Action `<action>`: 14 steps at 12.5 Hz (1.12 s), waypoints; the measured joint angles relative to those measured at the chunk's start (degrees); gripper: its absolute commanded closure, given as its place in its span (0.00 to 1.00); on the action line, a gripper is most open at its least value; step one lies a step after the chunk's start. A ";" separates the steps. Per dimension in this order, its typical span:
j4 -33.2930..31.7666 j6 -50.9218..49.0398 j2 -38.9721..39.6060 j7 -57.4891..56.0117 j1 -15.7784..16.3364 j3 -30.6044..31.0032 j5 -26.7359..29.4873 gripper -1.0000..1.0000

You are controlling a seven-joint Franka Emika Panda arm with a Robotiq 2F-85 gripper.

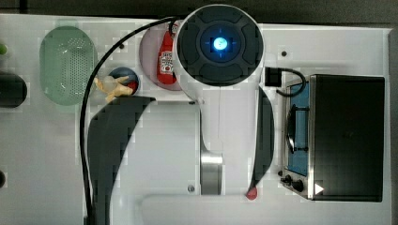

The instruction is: Flap open oven.

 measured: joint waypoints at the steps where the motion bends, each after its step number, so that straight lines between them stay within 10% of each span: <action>1: -3.86 -3.84 -3.25 0.48 0.21 -0.79 0.00 0.21; 3: -9.74 -9.61 -10.73 0.96 -0.03 -2.30 0.70 0.00; 5: -8.73 -9.94 -14.57 0.97 -0.41 -3.29 0.91 0.00; 12: -5.93 -8.47 -14.01 1.03 -1.25 -3.45 1.01 0.78; 14: -7.33 -8.68 -13.34 1.04 -1.03 -4.25 1.21 0.82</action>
